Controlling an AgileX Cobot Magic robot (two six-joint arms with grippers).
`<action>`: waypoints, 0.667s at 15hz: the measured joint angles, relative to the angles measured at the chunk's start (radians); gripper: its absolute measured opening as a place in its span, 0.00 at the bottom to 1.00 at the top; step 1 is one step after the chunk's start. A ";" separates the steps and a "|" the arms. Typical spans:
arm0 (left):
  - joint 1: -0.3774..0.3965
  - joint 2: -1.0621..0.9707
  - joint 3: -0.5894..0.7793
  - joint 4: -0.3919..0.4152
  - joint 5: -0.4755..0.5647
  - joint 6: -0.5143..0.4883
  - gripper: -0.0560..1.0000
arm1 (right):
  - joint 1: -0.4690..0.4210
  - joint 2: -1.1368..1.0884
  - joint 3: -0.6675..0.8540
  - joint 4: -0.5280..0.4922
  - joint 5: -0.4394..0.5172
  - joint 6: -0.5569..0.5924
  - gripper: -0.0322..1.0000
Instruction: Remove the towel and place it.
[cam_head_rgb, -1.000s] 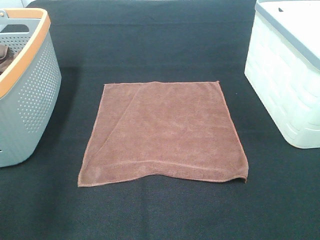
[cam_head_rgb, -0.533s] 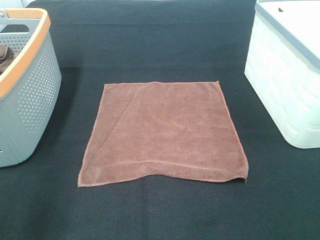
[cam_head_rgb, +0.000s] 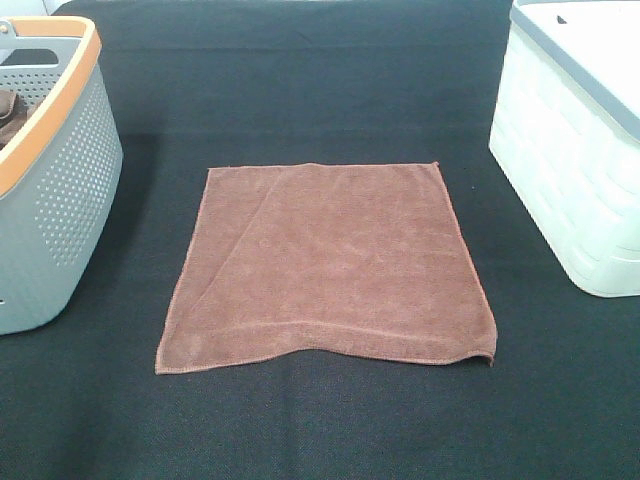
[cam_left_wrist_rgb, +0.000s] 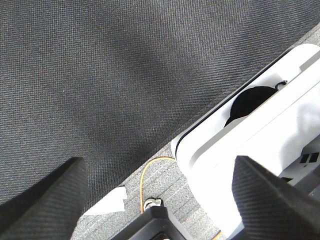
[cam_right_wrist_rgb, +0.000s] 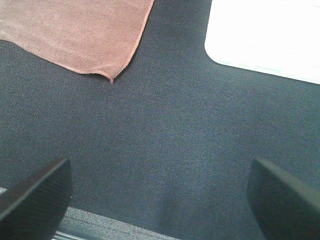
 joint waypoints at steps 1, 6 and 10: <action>0.000 0.000 0.000 0.000 0.000 0.000 0.77 | 0.000 0.000 0.000 0.000 0.000 0.000 0.90; 0.000 0.000 0.000 0.000 0.000 0.000 0.77 | 0.000 0.000 0.000 0.000 0.000 0.000 0.90; 0.000 -0.002 0.000 0.000 0.001 0.001 0.77 | 0.000 0.000 0.000 0.000 0.000 0.000 0.90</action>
